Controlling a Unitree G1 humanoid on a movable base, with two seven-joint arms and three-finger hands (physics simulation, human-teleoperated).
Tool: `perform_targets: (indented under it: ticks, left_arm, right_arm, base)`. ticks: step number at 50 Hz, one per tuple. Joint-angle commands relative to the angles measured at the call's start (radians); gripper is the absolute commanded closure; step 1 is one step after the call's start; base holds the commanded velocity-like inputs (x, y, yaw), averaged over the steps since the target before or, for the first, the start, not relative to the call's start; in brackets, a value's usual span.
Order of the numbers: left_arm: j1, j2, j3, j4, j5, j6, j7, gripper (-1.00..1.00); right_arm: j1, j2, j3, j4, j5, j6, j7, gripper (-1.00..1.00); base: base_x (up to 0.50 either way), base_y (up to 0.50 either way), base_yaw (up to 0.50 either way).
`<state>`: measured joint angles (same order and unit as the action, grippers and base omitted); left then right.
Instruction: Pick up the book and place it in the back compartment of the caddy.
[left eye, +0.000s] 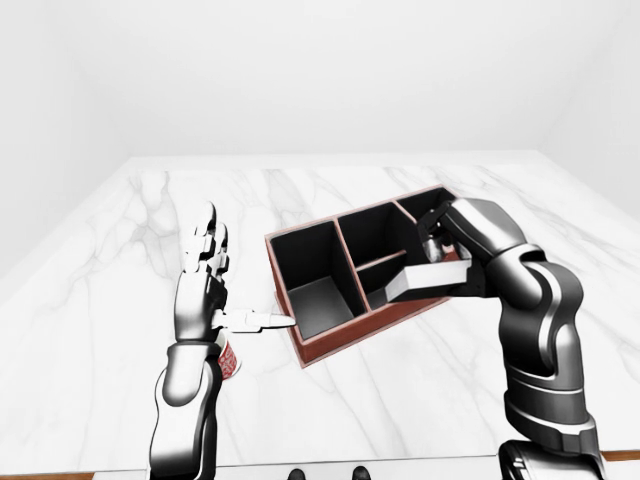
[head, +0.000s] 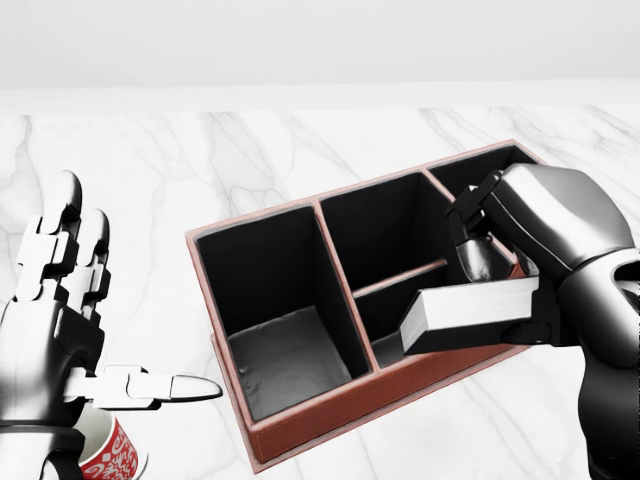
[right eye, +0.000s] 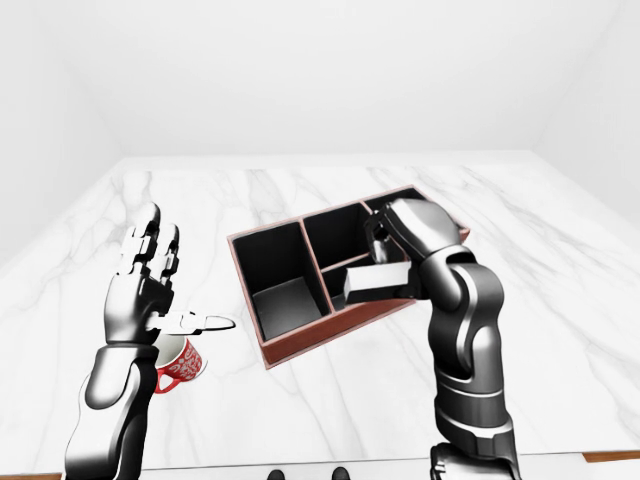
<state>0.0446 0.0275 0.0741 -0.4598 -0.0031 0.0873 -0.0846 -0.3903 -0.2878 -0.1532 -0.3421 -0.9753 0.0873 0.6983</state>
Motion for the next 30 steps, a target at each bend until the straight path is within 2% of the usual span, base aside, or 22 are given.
perform_targets:
  ticks: [1,30]
  left_arm:
    - [0.002,0.0,-0.001,-0.006,0.0,0.0,-0.001,-1.0]
    - [0.007,-0.002,-0.008,0.013,0.005,0.0,0.0,-1.0]
  right_arm:
    - [-0.035,0.009,0.009,0.01,-0.006,0.0,0.0,1.0]
    - [-0.088,0.015,0.036,0.08,0.003,0.0,0.0,1.0]
  base:
    - [0.0,0.0,0.0]
    - [0.0,0.0,0.0]
